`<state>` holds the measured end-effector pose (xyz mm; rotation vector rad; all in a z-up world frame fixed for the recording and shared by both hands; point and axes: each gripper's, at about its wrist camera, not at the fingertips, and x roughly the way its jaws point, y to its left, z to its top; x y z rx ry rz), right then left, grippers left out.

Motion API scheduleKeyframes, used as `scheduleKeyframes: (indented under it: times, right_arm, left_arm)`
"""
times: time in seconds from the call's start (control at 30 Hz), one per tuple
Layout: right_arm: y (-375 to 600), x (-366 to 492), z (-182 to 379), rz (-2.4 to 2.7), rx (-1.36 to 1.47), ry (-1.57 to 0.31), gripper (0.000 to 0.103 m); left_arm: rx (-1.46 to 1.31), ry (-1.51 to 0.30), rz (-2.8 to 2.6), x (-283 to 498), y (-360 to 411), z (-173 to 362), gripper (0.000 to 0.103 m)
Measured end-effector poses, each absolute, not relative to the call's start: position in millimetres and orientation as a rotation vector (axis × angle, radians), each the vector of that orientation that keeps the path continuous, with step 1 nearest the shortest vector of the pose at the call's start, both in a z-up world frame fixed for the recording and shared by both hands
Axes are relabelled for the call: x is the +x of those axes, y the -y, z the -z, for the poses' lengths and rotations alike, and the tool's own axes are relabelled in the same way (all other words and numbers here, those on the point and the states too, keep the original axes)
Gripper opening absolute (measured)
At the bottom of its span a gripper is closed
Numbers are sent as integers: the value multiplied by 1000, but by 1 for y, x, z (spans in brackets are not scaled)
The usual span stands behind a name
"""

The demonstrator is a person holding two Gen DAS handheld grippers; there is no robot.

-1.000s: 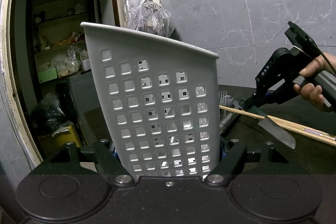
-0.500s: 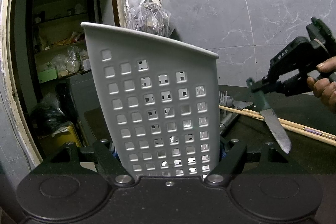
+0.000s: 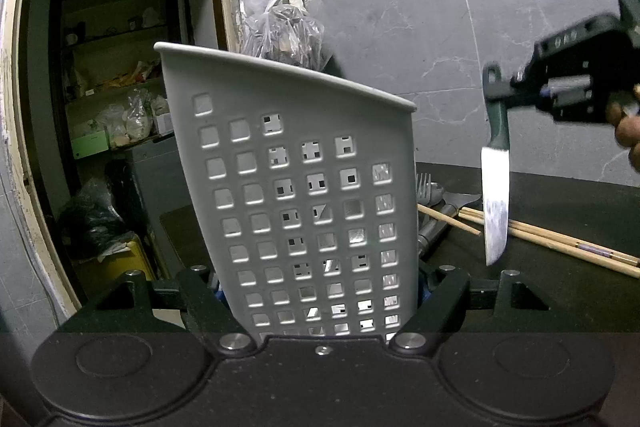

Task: Organize utensils
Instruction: 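Lift the knife over the basket and open the right gripper to drop it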

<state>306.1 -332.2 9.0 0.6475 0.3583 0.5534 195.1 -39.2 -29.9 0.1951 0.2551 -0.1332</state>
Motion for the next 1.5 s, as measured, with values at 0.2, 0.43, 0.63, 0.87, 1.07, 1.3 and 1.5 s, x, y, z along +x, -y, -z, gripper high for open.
scheduleKeyframes:
  times: [0.2, 0.43, 0.63, 0.87, 1.07, 1.3, 1.5]
  right_arm:
    - [323, 276, -53, -573, 550, -185, 13]
    - [300, 257, -113, -705, 496, 0, 13]
    - [262, 260, -134, -820, 454, 34, 13]
    - [224, 264, -109, -844, 385, -65, 13]
    - [200, 251, -78, -822, 263, -101, 13]
    - [183, 239, -62, -823, 159, -160, 13]
    - [177, 235, -57, -818, 120, -195, 13]
  left_arm:
    - [198, -255, 138, 194, 39, 30, 78]
    - [216, -242, 164, 187, 39, 29, 78]
    - [224, -240, 176, 184, 36, 28, 78]
    - [225, -237, 182, 185, 33, 27, 78]
    - [226, -236, 182, 187, 34, 28, 78]
    - [228, -234, 182, 187, 35, 30, 78]
    - [228, -234, 182, 186, 35, 30, 78]
